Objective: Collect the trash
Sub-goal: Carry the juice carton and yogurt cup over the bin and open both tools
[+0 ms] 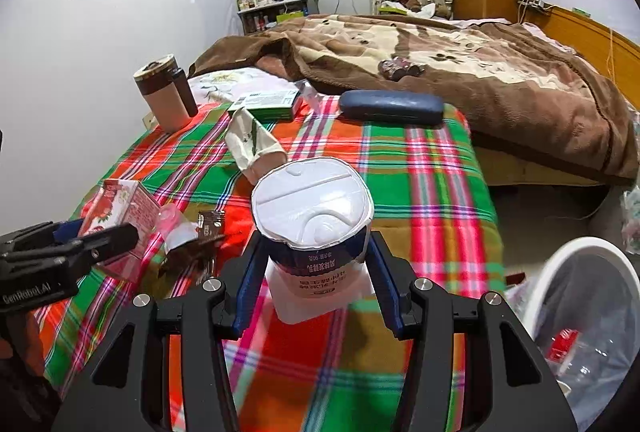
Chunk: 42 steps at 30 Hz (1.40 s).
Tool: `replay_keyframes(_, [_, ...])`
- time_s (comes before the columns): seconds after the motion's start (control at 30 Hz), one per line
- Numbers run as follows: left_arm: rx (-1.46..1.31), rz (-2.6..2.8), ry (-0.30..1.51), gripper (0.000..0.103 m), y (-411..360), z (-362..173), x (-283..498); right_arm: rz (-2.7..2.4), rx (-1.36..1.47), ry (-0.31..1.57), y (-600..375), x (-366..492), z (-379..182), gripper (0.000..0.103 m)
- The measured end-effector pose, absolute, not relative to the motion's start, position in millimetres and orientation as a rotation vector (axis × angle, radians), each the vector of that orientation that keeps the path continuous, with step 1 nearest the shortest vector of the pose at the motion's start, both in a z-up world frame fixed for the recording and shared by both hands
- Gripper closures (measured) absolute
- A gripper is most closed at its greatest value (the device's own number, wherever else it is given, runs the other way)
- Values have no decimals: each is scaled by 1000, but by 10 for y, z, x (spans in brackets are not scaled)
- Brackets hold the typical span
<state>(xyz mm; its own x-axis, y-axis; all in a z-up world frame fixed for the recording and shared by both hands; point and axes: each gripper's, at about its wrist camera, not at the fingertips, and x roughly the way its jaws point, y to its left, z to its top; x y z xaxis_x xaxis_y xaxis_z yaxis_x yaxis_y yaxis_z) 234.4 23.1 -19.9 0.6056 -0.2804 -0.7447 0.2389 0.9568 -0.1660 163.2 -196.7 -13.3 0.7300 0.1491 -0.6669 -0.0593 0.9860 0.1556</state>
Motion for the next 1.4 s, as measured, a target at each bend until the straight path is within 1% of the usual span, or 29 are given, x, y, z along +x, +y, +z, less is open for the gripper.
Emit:
replay_keyframes(0.5, [33, -440, 832, 44, -631, -36, 1918, -16, 123, 689, -2527, 1093, 18, 52])
replay_keyframes(0.93, [106, -615, 835, 44, -1664, -9, 1715, -170, 155, 663, -3159, 759, 23, 52])
replay_keyframes(1.1, [126, -682, 836, 44, -2062, -35, 1648, -215, 160, 667, -3387, 674, -2, 52])
replay_keyframes(1.4, [154, -759, 874, 44, -2557, -212, 1627, -286, 166, 700, -3742, 615, -119, 51])
